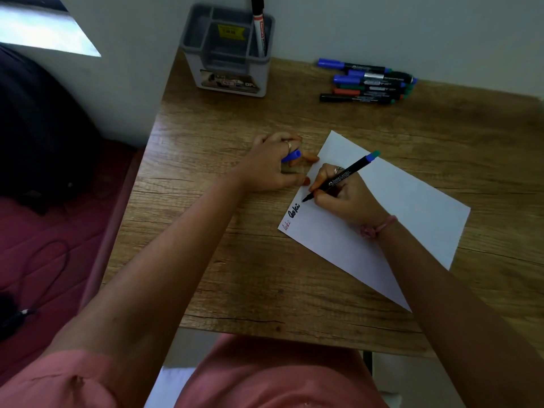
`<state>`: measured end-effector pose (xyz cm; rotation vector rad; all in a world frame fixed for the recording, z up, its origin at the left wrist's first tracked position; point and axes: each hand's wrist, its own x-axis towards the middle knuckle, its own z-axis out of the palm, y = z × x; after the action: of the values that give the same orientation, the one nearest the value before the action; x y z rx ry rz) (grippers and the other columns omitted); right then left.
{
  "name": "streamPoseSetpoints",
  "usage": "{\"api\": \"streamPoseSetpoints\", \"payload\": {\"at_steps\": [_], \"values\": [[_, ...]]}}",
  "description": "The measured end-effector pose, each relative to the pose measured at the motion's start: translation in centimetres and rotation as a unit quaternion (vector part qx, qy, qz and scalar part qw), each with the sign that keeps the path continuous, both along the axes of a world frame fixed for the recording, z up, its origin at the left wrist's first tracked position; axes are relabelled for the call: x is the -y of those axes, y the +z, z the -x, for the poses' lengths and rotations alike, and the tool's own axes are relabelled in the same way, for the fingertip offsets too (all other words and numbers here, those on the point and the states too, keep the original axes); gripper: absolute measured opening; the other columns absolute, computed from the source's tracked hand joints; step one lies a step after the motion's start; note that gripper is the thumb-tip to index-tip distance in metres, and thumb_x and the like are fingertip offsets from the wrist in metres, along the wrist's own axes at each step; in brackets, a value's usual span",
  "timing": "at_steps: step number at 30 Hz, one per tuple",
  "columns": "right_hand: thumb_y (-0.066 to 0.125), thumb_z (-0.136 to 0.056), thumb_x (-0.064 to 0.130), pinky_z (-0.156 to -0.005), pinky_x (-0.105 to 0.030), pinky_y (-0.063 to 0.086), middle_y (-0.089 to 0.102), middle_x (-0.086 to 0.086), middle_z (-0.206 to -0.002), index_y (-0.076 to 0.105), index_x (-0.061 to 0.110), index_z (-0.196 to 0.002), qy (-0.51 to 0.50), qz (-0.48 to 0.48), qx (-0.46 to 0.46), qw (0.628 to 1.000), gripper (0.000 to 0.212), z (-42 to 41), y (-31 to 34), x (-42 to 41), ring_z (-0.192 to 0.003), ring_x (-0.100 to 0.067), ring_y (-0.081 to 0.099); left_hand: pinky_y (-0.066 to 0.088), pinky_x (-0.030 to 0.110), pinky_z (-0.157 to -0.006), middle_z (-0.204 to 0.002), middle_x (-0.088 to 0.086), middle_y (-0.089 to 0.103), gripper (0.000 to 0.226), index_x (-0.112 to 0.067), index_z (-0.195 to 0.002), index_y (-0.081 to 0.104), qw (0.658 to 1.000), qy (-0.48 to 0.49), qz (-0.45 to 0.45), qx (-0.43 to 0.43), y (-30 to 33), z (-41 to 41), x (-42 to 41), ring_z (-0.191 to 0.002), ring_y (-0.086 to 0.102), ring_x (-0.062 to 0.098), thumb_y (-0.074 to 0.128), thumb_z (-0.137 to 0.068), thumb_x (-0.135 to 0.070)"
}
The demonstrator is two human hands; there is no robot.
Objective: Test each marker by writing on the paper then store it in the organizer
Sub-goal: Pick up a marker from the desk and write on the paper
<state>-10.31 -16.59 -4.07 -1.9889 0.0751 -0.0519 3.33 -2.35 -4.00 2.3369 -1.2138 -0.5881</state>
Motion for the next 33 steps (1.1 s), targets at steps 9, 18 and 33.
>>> {"api": "streamPoseSetpoints", "payload": {"at_steps": [9,18,33], "values": [[0.057,-0.074,0.024,-0.068,-0.027,0.050,0.060,0.001,-0.075,0.062,0.012,-0.077,0.001,0.016,0.010,1.000,0.013,-0.05,0.00,0.03,-0.073,-0.015,0.059,0.017,0.031,-0.096,-0.147,0.003,0.031,0.071,-0.016,-0.133,0.047,1.000,0.007,0.004,-0.012,-0.24,-0.12,-0.01,-0.133,0.023,0.028,0.068,-0.076,-0.051],[0.056,-0.076,0.023,-0.068,-0.022,0.049,0.059,0.005,-0.075,0.061,0.009,-0.078,-0.016,0.008,0.014,1.000,0.016,-0.06,-0.06,0.00,-0.073,-0.011,0.058,0.020,0.033,-0.100,-0.145,0.001,0.035,0.071,-0.017,-0.131,0.049,1.000,0.005,0.009,-0.011,-0.70,-0.32,-0.08,-0.132,0.027,0.028,0.068,-0.073,-0.054],[0.056,-0.074,0.026,-0.066,-0.024,0.048,0.059,-0.001,-0.074,0.059,0.007,-0.077,-0.024,0.001,0.010,1.000,0.019,-0.13,-0.30,0.23,-0.071,-0.013,0.057,0.018,0.031,-0.099,-0.145,-0.001,0.034,0.075,-0.024,-0.133,0.049,1.000,-0.002,0.006,-0.008,-1.02,-0.60,-0.03,-0.132,0.025,0.025,0.065,-0.071,-0.061]]}}
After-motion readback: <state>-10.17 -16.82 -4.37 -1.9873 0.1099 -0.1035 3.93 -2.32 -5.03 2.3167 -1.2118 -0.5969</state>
